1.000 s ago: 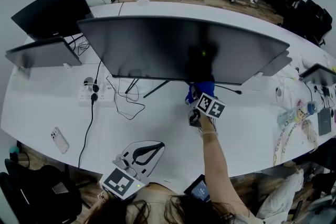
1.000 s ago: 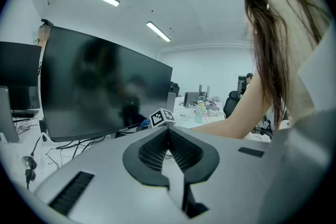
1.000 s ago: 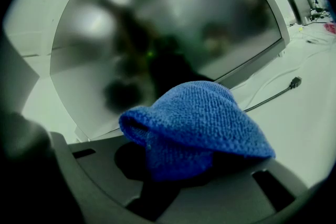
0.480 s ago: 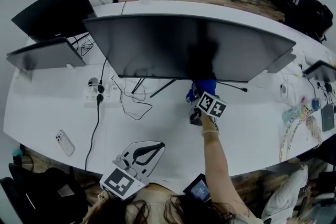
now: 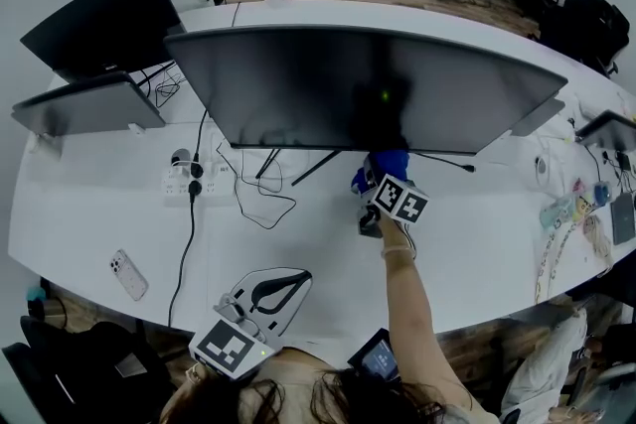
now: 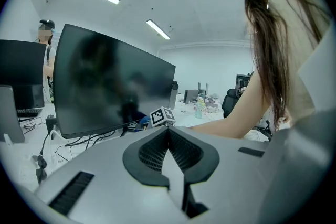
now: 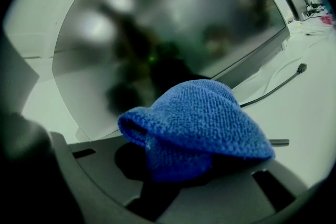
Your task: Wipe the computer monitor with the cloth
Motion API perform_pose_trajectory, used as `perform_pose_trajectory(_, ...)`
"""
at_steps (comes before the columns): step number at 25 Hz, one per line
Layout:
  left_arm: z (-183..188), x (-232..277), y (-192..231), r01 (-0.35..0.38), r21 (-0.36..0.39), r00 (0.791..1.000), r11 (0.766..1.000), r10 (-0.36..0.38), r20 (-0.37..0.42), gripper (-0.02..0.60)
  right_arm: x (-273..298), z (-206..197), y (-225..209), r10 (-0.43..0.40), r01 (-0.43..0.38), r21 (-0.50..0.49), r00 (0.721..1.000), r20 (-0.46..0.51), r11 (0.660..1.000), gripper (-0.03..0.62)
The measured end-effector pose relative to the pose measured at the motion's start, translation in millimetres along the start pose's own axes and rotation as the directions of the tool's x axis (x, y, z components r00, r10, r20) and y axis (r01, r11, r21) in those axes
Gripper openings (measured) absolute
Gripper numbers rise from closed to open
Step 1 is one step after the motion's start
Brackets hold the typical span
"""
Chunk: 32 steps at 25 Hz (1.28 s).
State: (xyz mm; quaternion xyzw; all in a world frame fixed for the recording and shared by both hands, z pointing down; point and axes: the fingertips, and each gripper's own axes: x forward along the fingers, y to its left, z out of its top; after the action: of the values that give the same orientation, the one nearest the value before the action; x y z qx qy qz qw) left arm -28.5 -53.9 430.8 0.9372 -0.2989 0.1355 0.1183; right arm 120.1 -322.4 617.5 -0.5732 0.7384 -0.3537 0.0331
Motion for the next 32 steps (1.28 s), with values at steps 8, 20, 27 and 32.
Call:
perform_pose_trajectory(8,-3,-10,9,0.007,-0.013,1.0,1.0,-0.007,0.009,0.009,4,-6,13,0.004,-0.004,-0.014,1.0,-0.003,1.0,0.086)
perform_pose_trajectory(20,-10,-35,27,0.012,-0.031,1.0,0.999,-0.011,0.025,0.009,15,-22,43,0.006,-0.006,-0.034,1.0,-0.016,0.999,0.086)
perform_pose_trajectory(27,-18,-55,36,0.012,-0.041,1.0,0.999,-0.011,0.029,0.009,23,-32,61,0.008,-0.009,-0.056,1.0,-0.022,0.998,0.086)
perform_pose_trajectory(32,-21,-71,43,0.01,-0.04,0.999,0.999,-0.008,0.043,0.009,27,-38,72,0.002,-0.003,-0.055,1.0,-0.018,0.998,0.086)
